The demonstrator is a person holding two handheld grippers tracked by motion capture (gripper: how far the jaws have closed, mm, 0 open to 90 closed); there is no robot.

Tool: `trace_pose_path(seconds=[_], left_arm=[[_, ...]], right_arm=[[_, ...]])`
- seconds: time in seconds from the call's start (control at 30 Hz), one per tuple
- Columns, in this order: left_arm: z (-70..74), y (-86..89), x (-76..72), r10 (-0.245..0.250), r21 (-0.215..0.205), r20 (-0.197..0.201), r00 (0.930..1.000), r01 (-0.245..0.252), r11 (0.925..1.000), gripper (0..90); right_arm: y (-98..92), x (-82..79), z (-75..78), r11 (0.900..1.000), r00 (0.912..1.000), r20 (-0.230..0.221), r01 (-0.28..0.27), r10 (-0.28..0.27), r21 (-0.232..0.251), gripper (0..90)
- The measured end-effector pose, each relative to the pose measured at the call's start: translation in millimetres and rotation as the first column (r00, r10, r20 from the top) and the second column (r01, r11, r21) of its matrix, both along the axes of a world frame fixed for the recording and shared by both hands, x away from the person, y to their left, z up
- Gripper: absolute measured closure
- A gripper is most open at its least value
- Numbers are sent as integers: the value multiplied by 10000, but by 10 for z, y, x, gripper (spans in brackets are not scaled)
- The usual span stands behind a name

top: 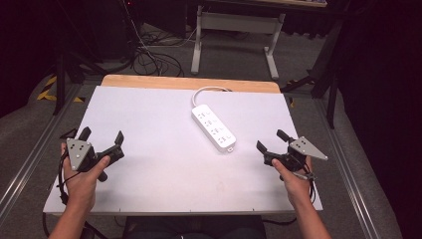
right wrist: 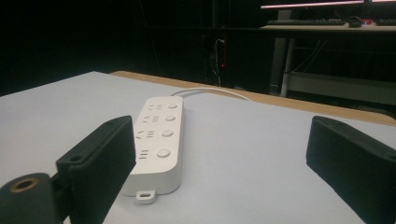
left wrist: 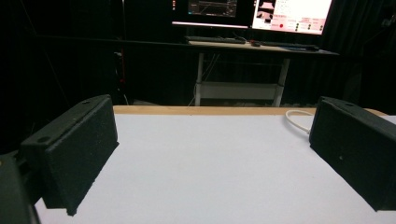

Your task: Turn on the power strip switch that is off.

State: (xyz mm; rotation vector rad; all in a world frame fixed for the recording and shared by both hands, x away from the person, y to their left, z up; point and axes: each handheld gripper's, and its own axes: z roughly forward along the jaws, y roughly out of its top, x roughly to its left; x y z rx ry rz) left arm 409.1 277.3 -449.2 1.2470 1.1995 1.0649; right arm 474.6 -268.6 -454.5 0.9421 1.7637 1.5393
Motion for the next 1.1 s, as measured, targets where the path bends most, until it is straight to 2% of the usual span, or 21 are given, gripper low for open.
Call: trace_pose_path(seconds=[0.27, 0.4, 0.5, 0.57, 0.6, 0.67, 0.7, 0.83, 0.9, 0.97, 1.0, 1.1], left_arm=[[-3, -9, -10, -113, 66, -70, 9999, 114, 9999, 20], [-7, -7, -5, -159, 32, -103, 9998, 160, 9999, 20], [-6, -3, -8, -162, 60, -98, 9998, 162, 9999, 20], [-6, -1, -9, -140, 58, -94, 9999, 140, 9999, 20], [-6, 5, -10, -89, 81, -94, 9999, 90, 9999, 20], [-6, 7, -11, -91, 61, -110, 9999, 92, 9999, 20], [-6, 11, -10, -78, 68, -105, 9999, 79, 9999, 20], [-7, 13, -12, -46, 48, -81, 10000, 46, 10000, 20], [-8, 13, -12, -71, 67, -92, 9999, 71, 10000, 20], [-8, 16, -9, -72, 77, -114, 9999, 73, 9999, 22], [-8, 16, -9, -72, 77, -114, 9999, 73, 9999, 22], [-10, 17, -7, -85, 58, -136, 9999, 86, 9999, 22]], right_arm=[[15, 3, -2, 10000, 10000, -42, -73, 73, -11, 94], [17, 9, -7, 10000, 10000, -92, 40, -40, 26, 139], [19, 5, 0, 9999, 9999, -49, 111, -111, 17, 239], [16, 5, 2, 9999, 9999, -10, 136, -136, 3, 254], [10, 4, 5, 9999, 9999, 44, 163, -163, -41, 330], [2, 3, 9, 9999, 9999, 53, 147, -147, -55, 389], [2, 3, 9, 9999, 9999, 53, 147, -147, -55, 389], [-3, -11, 18, 9998, 9999, 148, 67, -64, -175, 556], [-5, -17, 28, 9999, 9996, 279, 22, -18, -153, 651], [-5, -18, 42, 9999, 9993, 372, -66, 61, 136, 736], [-1, -19, 51, 9996, 9992, 382, -128, 118, 271, 766], [14, -33, 72, 9998, 9991, 383, -177, 176, 11, 828]])
